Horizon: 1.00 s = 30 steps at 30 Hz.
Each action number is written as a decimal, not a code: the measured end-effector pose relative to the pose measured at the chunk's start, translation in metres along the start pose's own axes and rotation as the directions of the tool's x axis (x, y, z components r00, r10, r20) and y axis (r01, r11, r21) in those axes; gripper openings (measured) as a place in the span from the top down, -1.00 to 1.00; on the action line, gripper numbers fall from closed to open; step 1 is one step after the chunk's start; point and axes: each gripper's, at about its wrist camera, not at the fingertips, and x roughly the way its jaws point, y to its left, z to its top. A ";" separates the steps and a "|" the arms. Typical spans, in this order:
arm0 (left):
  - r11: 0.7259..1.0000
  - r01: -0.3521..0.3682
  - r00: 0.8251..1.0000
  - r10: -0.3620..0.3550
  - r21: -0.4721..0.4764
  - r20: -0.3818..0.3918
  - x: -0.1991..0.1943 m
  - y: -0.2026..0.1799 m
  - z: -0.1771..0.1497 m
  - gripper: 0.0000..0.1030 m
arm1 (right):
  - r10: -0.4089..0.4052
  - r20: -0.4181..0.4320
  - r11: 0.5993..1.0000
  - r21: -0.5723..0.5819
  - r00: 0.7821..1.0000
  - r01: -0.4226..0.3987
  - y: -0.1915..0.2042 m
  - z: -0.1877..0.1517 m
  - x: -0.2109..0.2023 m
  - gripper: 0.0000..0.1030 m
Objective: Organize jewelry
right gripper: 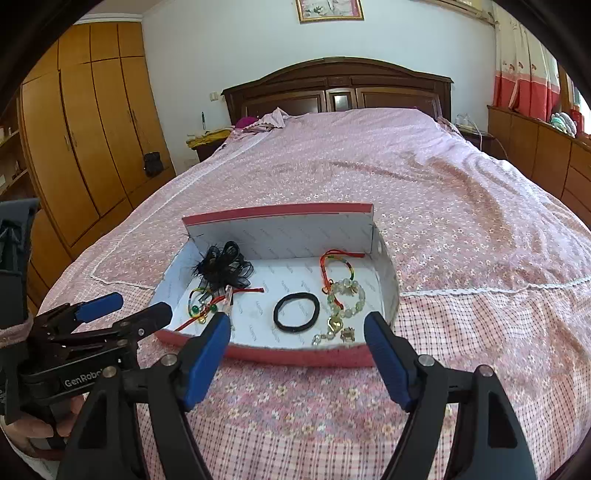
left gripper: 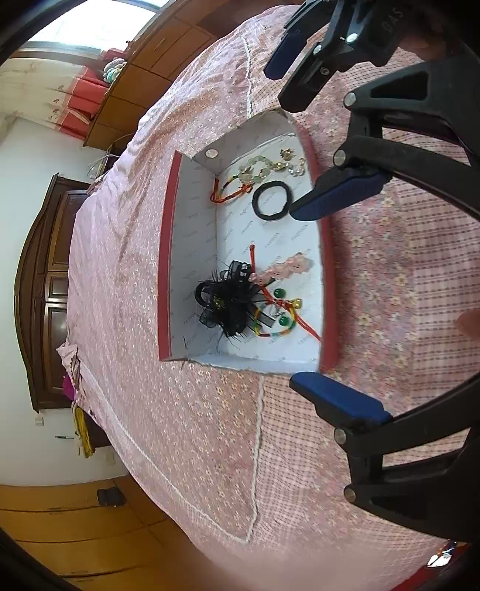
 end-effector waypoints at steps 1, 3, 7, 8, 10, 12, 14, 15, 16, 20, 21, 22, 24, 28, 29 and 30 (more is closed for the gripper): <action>1.000 -0.005 1.000 0.005 -0.002 0.000 -0.003 0.001 -0.002 -0.50 | -0.002 0.002 1.000 0.002 1.000 0.002 0.000 -0.001 -0.002 -0.51; 1.000 -0.014 1.000 0.014 -0.006 -0.001 -0.007 0.002 -0.006 -0.50 | -0.004 0.005 1.000 0.009 1.000 0.004 0.000 -0.005 -0.007 -0.51; 1.000 -0.024 1.000 0.024 -0.009 -0.005 -0.014 0.003 -0.015 -0.51 | -0.012 0.006 1.000 0.017 1.000 0.012 0.000 -0.014 -0.015 -0.52; 1.000 -0.028 1.000 0.028 -0.010 -0.007 -0.015 0.004 -0.017 -0.51 | -0.014 0.006 1.000 0.018 1.000 0.014 0.000 -0.015 -0.015 -0.52; 0.999 -0.033 0.999 0.033 -0.009 -0.012 -0.017 0.004 -0.022 -0.51 | -0.020 0.002 1.000 0.024 1.000 0.019 -0.001 -0.020 -0.017 -0.52; 0.999 -0.039 0.999 0.039 -0.010 -0.019 -0.016 0.004 -0.026 -0.51 | -0.021 -0.004 0.999 0.030 1.000 0.021 -0.002 -0.024 -0.017 -0.52; 0.999 -0.044 0.999 0.044 -0.011 -0.025 -0.015 0.004 -0.029 -0.51 | -0.024 -0.009 0.999 0.033 1.000 0.024 -0.004 -0.029 -0.017 -0.52; 0.999 -0.047 0.998 0.047 -0.012 -0.030 -0.015 0.004 -0.031 -0.51 | -0.025 -0.012 0.999 0.034 1.000 0.025 -0.004 -0.031 -0.017 -0.52; 0.999 -0.050 0.998 0.049 -0.013 -0.032 -0.014 0.004 -0.032 -0.51 | -0.026 -0.018 0.999 0.037 0.999 0.027 -0.005 -0.033 -0.016 -0.52; 0.998 -0.054 0.998 0.053 -0.016 -0.037 -0.013 0.004 -0.035 -0.51 | -0.030 -0.034 0.998 0.046 0.999 0.031 -0.008 -0.038 -0.012 -0.52; 0.998 -0.054 0.998 0.054 -0.017 -0.037 -0.013 0.004 -0.035 -0.51 | -0.030 -0.036 0.998 0.048 0.999 0.032 -0.008 -0.039 -0.012 -0.52; 0.998 -0.055 0.998 0.054 -0.017 -0.037 -0.012 0.004 -0.035 -0.51 | -0.030 -0.038 0.998 0.052 0.999 0.032 -0.009 -0.040 -0.012 -0.52; 0.998 -0.055 0.998 0.055 -0.019 -0.038 -0.012 0.005 -0.036 -0.51 | -0.031 -0.040 0.998 0.056 0.999 0.034 -0.010 -0.040 -0.011 -0.52; 0.998 -0.056 0.998 0.056 -0.021 -0.039 -0.011 0.006 -0.036 -0.51 | -0.032 -0.043 0.998 0.061 0.999 0.034 -0.011 -0.041 -0.010 -0.52; 0.998 -0.056 0.998 0.055 -0.021 -0.040 -0.011 0.006 -0.036 -0.51 | -0.032 -0.043 0.998 0.061 0.999 0.034 -0.011 -0.042 -0.010 -0.52; 0.998 -0.057 0.998 0.056 -0.021 -0.040 -0.011 0.006 -0.037 -0.51 | -0.031 -0.043 0.998 0.061 0.999 0.034 -0.011 -0.042 -0.010 -0.52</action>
